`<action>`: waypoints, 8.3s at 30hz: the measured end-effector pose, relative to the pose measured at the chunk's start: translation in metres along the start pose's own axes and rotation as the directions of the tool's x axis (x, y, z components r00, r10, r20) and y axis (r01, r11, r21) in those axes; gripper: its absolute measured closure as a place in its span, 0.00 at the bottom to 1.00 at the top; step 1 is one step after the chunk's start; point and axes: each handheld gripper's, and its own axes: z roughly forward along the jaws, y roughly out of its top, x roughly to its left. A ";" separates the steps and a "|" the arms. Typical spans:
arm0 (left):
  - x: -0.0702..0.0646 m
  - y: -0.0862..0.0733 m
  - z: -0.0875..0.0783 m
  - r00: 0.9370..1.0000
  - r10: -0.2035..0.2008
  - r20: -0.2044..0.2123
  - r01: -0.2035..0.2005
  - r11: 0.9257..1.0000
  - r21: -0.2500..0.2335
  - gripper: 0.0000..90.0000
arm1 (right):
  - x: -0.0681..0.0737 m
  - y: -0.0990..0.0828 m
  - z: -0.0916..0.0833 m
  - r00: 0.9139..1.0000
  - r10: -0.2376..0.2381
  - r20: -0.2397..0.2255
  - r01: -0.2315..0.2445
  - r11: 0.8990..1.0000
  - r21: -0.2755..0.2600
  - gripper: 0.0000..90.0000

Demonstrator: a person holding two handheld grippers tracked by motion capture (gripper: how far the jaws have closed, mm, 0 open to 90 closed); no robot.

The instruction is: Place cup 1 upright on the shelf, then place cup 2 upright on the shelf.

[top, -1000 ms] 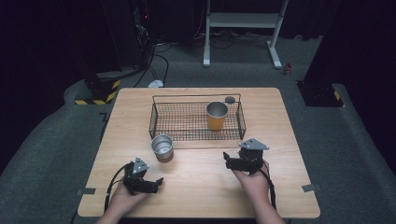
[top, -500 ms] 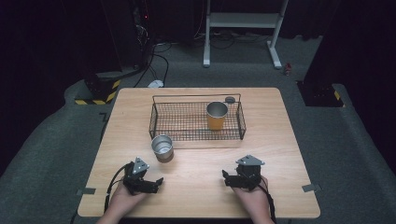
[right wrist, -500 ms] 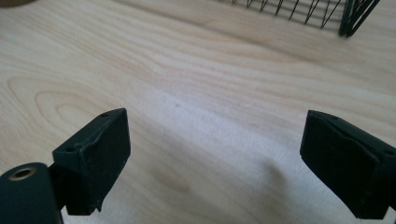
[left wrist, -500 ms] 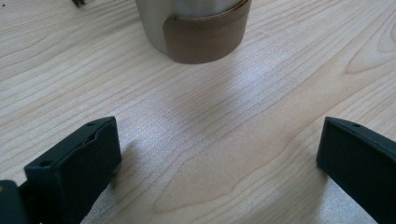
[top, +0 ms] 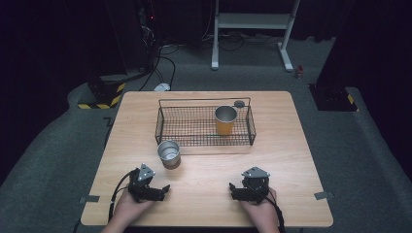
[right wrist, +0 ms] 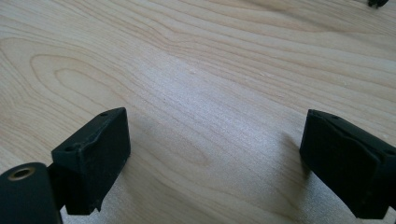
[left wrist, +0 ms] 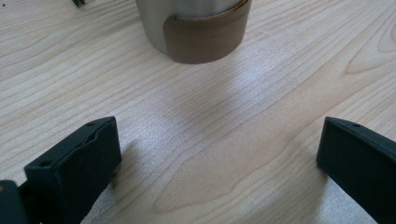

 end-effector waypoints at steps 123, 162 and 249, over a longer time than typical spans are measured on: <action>0.013 0.070 0.029 0.997 -0.081 0.004 0.080 0.977 -0.198 0.01 | 0.001 0.000 0.001 1.000 0.000 0.005 0.000 1.000 -0.001 0.10; 0.009 0.069 0.020 0.998 -0.052 -0.033 0.041 0.963 -0.267 0.21 | 0.001 0.000 0.001 1.000 0.000 0.005 0.000 1.000 0.000 0.10; 0.029 0.169 -0.003 0.998 -0.060 0.011 0.060 0.919 -0.389 0.21 | 0.001 0.000 0.001 1.000 0.000 0.005 0.000 1.000 0.000 0.10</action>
